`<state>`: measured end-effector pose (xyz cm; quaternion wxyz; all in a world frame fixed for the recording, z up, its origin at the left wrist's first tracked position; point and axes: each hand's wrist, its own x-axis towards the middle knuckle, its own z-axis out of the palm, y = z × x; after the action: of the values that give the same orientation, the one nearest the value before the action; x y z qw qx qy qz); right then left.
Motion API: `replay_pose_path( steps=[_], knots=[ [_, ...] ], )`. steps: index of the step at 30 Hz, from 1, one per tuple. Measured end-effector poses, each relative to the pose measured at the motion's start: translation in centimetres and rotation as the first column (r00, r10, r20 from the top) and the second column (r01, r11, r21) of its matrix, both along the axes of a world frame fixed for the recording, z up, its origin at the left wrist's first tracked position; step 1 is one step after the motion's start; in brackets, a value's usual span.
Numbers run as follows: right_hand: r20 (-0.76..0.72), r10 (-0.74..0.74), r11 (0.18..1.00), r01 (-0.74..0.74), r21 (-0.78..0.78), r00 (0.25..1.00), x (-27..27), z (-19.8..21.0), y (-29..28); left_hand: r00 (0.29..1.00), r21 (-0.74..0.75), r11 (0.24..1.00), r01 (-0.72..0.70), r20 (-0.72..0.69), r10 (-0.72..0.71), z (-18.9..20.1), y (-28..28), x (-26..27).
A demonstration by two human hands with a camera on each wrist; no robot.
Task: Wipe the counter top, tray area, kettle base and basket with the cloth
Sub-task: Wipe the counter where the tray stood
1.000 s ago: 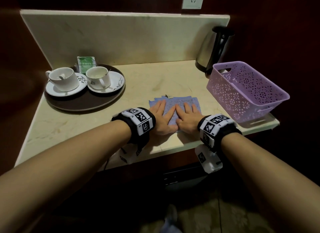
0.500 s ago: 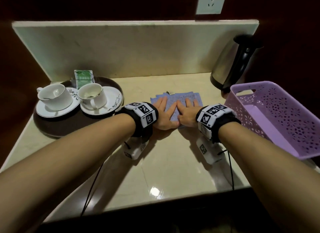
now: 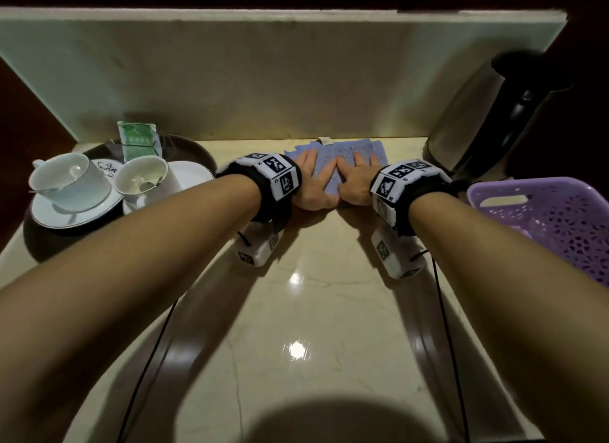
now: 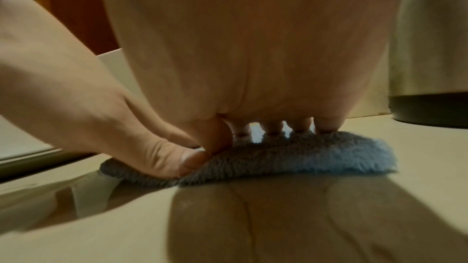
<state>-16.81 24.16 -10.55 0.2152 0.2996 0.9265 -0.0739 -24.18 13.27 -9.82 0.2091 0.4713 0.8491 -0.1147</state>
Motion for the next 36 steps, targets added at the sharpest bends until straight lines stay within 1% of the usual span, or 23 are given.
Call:
replay_pose_path(
  steps=[2, 3, 6, 11, 15, 23, 26, 27, 30, 31, 34, 36],
  knots=[
    [-0.027, 0.014, 1.000, -0.014, -0.013, 1.000, -0.2, -0.4, 1.0, 1.000, 0.056, 0.998, 0.024, -0.011, -0.024, -0.2, 0.5, -0.3],
    [-0.022, 0.015, 1.000, -0.015, -0.020, 1.000, -0.3, -0.4, 1.2, 1.000, 0.059, 0.998, 0.019, -0.013, -0.019, -0.3, 0.7, -0.4],
    [-0.006, 0.001, 1.000, -0.001, -0.025, 1.000, -0.7, -0.7, 1.6, 0.999, 0.005, 0.999, -0.052, -0.012, 0.052, -0.1, 1.3, -0.3],
    [-0.041, -0.004, 1.000, 0.002, -0.030, 0.999, -0.4, -0.8, 1.5, 0.998, 0.002, 0.998, -0.058, 0.002, 0.058, -0.2, 1.0, -0.3],
    [-0.021, -0.012, 1.000, 0.012, -0.026, 1.000, 0.8, -0.8, 0.7, 0.998, -0.008, 0.998, -0.057, 0.007, 0.057, -0.2, 0.2, 0.8],
    [-0.026, -0.068, 0.995, 0.066, -0.071, 0.997, 5.7, -0.9, -2.2, 1.000, 0.040, 0.999, 0.015, 0.005, -0.015, -0.9, -2.9, 4.9],
    [-0.038, -0.099, 0.993, 0.097, -0.069, 0.994, 7.7, -1.1, -3.9, 0.998, 0.033, 0.998, 0.056, 0.013, -0.057, -1.1, -4.3, 6.3],
    [-0.045, -0.109, 0.991, 0.106, -0.078, 0.993, 8.4, -1.2, -4.4, 0.997, 0.053, 0.996, 0.077, 0.014, -0.078, -1.3, -4.9, 6.8],
    [-0.065, -0.126, 0.989, 0.120, -0.083, 0.990, 10.4, -1.6, -5.6, 0.982, 0.182, 0.965, 0.186, -0.031, -0.184, -2.0, -6.8, 8.0],
    [-0.071, -0.138, 0.987, 0.131, -0.091, 0.988, 11.3, -1.7, -6.3, 0.978, 0.191, 0.959, 0.207, -0.031, -0.205, -2.2, -7.4, 8.5],
    [-0.085, -0.157, 0.984, 0.149, -0.093, 0.984, 13.2, -1.9, -7.7, 0.983, 0.117, 0.976, 0.184, 0.000, -0.186, -2.3, -8.2, 9.8],
    [-0.096, -0.173, 0.982, 0.165, -0.089, 0.980, 14.5, -1.8, -8.7, 0.983, 0.108, 0.979, 0.170, 0.049, -0.176, -1.8, -9.0, 11.0]
  ],
)
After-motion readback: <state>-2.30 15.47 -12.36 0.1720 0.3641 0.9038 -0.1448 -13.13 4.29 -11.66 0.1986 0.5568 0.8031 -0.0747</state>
